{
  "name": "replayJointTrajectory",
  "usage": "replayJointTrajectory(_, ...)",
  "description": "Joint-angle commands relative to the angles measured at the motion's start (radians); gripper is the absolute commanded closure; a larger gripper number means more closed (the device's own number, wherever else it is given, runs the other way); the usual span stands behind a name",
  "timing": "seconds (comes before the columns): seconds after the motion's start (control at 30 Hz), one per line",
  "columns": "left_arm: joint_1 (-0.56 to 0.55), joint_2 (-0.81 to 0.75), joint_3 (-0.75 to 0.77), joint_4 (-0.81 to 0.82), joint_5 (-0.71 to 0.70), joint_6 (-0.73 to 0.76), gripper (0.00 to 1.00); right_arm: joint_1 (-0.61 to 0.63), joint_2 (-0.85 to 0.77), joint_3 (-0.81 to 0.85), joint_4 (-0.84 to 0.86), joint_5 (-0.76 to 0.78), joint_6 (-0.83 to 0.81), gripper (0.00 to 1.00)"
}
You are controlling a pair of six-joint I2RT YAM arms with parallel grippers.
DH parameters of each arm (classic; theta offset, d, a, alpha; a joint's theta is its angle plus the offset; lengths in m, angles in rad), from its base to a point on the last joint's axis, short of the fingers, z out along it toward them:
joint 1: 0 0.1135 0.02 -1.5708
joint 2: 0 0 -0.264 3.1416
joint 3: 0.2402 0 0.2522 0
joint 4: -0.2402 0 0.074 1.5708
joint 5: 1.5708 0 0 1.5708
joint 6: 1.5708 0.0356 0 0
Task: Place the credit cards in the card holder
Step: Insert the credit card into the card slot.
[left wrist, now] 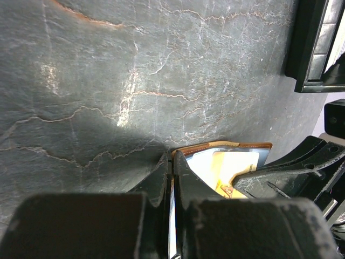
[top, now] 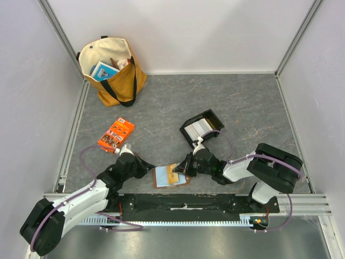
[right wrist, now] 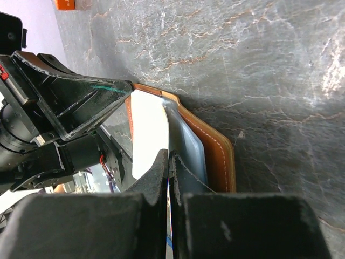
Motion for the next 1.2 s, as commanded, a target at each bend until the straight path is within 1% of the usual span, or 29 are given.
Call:
replayJointTrajectory(0.0,-0.006,-0.007,-0.063,-0.006,-0.025,-0.051,0.98,0.025,-0.016,-0.028,0.018,0.064,0.045,1.0)
replayJointTrajectory(0.07,-0.004,-0.007,-0.063,0.001,-0.027,-0.052,0.98,0.04,0.006,-0.014,0.014,0.075,0.065,0.99)
replayJointTrajectory(0.17,-0.004,-0.002,-0.063,0.011,-0.024,-0.057,0.98,0.054,0.048,-0.003,0.054,0.066,0.097,0.97)
replayJointTrajectory(0.27,-0.003,-0.005,-0.063,0.012,-0.027,-0.063,0.98,0.083,0.072,0.015,0.066,0.079,0.123,0.97)
replayJointTrajectory(0.3,-0.006,-0.007,-0.084,0.012,-0.027,-0.066,0.98,0.089,0.075,0.02,0.058,0.085,0.131,0.97)
replayJointTrajectory(0.47,-0.004,-0.015,-0.087,0.011,-0.031,-0.075,0.98,0.125,0.076,0.049,0.018,0.135,0.144,0.97)
replayJointTrajectory(0.57,-0.006,-0.018,-0.086,0.009,-0.034,-0.074,0.98,0.126,0.079,0.072,-0.03,0.124,0.135,0.89)
replayJointTrajectory(0.63,-0.003,-0.024,-0.086,0.005,-0.036,-0.069,0.98,0.116,0.058,0.07,-0.063,0.128,0.123,0.78)
replayJointTrajectory(0.67,-0.004,-0.025,-0.086,-0.002,-0.037,-0.068,0.98,0.109,0.029,0.07,-0.105,0.138,0.1,0.73)
replayJointTrajectory(0.7,-0.004,-0.031,-0.087,-0.008,-0.039,-0.066,0.98,0.108,-0.006,0.078,-0.165,0.16,0.073,0.65)
replayJointTrajectory(0.73,-0.004,-0.036,-0.086,-0.012,-0.039,-0.064,0.98,0.106,-0.037,0.101,-0.248,0.186,0.031,0.54)
replayJointTrajectory(0.77,-0.006,-0.045,-0.087,-0.018,-0.04,-0.061,0.98,0.103,-0.069,0.128,-0.332,0.202,-0.009,0.48)
replayJointTrajectory(0.8,-0.004,-0.05,-0.087,-0.021,-0.042,-0.058,0.98,0.103,-0.094,0.148,-0.416,0.219,-0.045,0.45)
replayJointTrajectory(0.87,-0.004,-0.054,-0.089,-0.023,-0.047,-0.051,0.98,0.102,-0.131,0.167,-0.48,0.216,-0.104,0.39)
replayJointTrajectory(0.93,-0.003,-0.054,-0.086,-0.023,-0.047,-0.048,0.98,0.102,-0.154,0.184,-0.523,0.204,-0.127,0.39)
replayJointTrajectory(1.0,-0.004,-0.048,-0.084,-0.023,-0.05,-0.045,0.98,0.102,-0.143,0.205,-0.553,0.165,-0.139,0.4)
replayJointTrajectory(1.17,-0.004,-0.051,-0.081,-0.023,-0.045,-0.041,0.98,0.103,-0.083,0.245,-0.578,0.08,-0.159,0.46)
